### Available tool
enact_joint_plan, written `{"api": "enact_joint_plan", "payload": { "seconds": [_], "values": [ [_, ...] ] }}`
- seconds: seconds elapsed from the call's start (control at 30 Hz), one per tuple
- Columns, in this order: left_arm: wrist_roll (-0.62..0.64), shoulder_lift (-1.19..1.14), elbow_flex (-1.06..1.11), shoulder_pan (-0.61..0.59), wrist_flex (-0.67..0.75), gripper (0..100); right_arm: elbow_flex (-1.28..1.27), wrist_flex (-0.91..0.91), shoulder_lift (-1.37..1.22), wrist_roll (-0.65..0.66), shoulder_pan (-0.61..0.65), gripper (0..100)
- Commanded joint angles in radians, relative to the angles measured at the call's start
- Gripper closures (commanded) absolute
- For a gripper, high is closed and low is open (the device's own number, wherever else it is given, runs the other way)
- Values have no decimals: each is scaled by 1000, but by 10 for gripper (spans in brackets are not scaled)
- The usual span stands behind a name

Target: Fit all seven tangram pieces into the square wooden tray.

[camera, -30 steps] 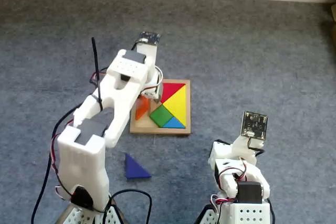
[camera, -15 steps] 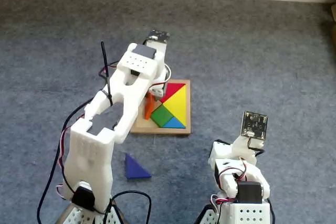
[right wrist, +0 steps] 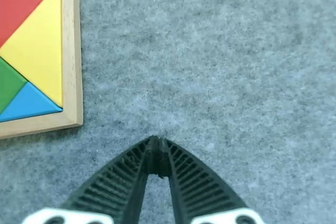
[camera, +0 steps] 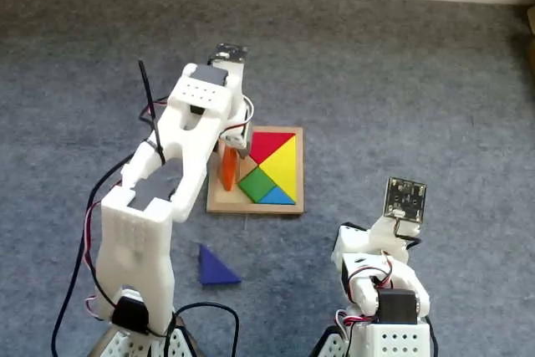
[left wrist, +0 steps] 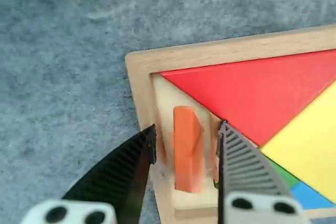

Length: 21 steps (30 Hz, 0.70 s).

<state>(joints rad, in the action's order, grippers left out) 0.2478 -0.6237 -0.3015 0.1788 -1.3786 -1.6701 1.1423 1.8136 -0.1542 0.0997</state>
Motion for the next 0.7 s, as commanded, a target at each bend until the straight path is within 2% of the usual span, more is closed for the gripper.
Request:
{"api": "enact_joint_plan", "payload": {
  "seconds": [0.0, 0.3, 0.67],
  "values": [
    [-6, -2, -19, -24, -14, 796, -99, -19, -1, 8, -16, 990],
    [-8, -2, -160, -74, -176, 798, -99, -19, -1, 8, -16, 990],
    [-11, 39, -157, -81, -269, 801, -99, -19, -1, 8, -16, 990]
  ]
}}
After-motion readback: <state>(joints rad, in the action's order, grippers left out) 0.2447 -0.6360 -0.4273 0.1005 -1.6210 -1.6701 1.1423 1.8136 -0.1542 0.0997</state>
